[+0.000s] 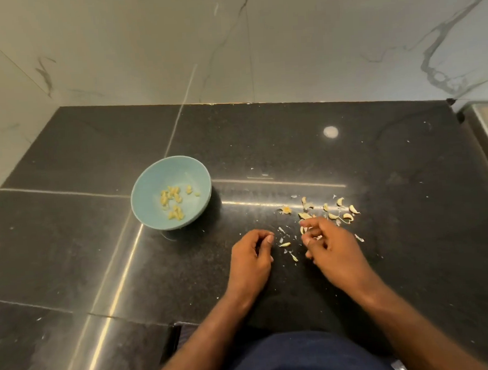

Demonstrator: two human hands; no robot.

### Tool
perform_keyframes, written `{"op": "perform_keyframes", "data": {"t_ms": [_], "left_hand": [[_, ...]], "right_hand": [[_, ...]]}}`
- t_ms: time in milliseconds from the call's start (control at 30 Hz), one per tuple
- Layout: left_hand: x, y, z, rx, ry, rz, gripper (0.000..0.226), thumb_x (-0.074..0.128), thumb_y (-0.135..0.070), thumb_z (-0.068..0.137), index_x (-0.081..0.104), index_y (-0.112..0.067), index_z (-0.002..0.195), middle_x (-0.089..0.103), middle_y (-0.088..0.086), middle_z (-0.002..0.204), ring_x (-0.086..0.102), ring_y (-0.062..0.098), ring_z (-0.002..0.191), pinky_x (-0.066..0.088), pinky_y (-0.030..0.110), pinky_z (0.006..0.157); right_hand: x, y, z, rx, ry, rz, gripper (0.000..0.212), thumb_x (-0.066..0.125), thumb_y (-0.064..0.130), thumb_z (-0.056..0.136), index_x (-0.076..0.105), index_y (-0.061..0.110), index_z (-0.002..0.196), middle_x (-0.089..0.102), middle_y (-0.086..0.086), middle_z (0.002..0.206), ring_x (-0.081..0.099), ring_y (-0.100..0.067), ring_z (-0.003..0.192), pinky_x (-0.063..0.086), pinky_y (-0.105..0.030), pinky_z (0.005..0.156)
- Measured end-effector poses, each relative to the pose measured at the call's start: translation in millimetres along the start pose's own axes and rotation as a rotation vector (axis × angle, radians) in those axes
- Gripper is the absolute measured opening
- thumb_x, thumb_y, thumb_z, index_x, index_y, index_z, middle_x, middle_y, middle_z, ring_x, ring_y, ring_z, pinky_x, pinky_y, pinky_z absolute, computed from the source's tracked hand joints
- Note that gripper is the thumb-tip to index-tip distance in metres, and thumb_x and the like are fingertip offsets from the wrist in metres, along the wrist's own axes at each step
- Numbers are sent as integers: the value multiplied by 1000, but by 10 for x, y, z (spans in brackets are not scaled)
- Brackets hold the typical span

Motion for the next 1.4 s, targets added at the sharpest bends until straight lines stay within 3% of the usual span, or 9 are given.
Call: {"op": "perform_keyframes", "data": {"t_ms": [100, 267, 400, 567, 700, 800, 900, 1133, 1400], "left_hand": [[69, 128, -34, 126, -21, 121, 11, 65, -13, 93, 70, -15, 103, 66, -7, 89, 62, 4, 78, 53, 21, 74], [126, 97, -37, 225, 20, 272, 17, 70, -22, 91, 74, -16, 106, 59, -7, 89, 55, 7, 67, 48, 16, 67], [144, 80, -45, 206, 35, 322, 16, 68, -22, 93, 75, -17, 106, 60, -6, 92, 56, 4, 75, 49, 19, 73], [114, -40, -79, 88, 85, 230, 10, 67, -21, 93, 74, -17, 100, 62, -8, 91, 57, 0, 82, 43, 11, 76], [36, -167, -188, -59, 53, 18, 8, 69, -21, 93, 71, -20, 100, 68, -8, 94, 63, 2, 86, 52, 19, 79], [-7, -300, -269, -113, 62, -112, 9, 69, -21, 92, 70, -19, 101, 70, -4, 88, 66, 9, 79, 56, 24, 70], [-37, -475, -319, -158, 118, -245, 10, 69, -19, 92, 71, -18, 101, 72, -1, 86, 68, 11, 75, 54, 21, 60], [-65, -806, -310, -35, 108, -252, 6, 69, -18, 92, 74, -17, 95, 74, -1, 80, 69, 14, 73, 57, 24, 65], [-73, -1009, -234, 68, 136, -272, 6, 69, -15, 91, 75, -15, 89, 73, 2, 77, 69, 16, 70, 56, 27, 63]], "right_hand": [[144, -59, -18, -55, 37, -217, 23, 66, 18, 95, 68, 22, 117, 67, 10, 93, 63, -7, 79, 52, -24, 78], [265, -18, 72, -120, 20, -448, 18, 62, 26, 96, 70, 25, 112, 62, 7, 99, 59, -12, 88, 50, -31, 80], [302, -37, 64, -130, 1, -492, 8, 60, 27, 97, 68, 26, 98, 62, 6, 98, 61, -17, 89, 49, -35, 78], [249, -85, -49, -153, -20, -290, 5, 63, 19, 95, 67, 22, 93, 61, 8, 91, 58, -11, 85, 49, -31, 77], [189, -15, -195, -64, -37, -4, 4, 67, 22, 95, 69, 23, 91, 68, 9, 83, 64, -6, 76, 52, -23, 68], [115, 95, -295, -16, -16, 160, 7, 68, 19, 94, 70, 24, 90, 70, 6, 81, 67, -8, 70, 51, -20, 60], [3, 236, -375, -49, -38, 226, 13, 68, 15, 93, 70, 26, 88, 71, 6, 77, 67, -7, 71, 53, -21, 61], [-223, 478, -467, -179, -143, 161, 10, 69, 17, 91, 71, 24, 85, 69, 9, 74, 61, -5, 62, 53, -23, 56], [-351, 620, -478, -182, -203, 195, 8, 73, 13, 87, 71, 18, 81, 70, 6, 74, 65, -8, 62, 55, -22, 58]]}}
Point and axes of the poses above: each hand's wrist, its own z-axis towards the middle knuckle, its own x-axis out of the palm, y = z × x, the point moved 2 cm from there along z, towards the middle knuckle
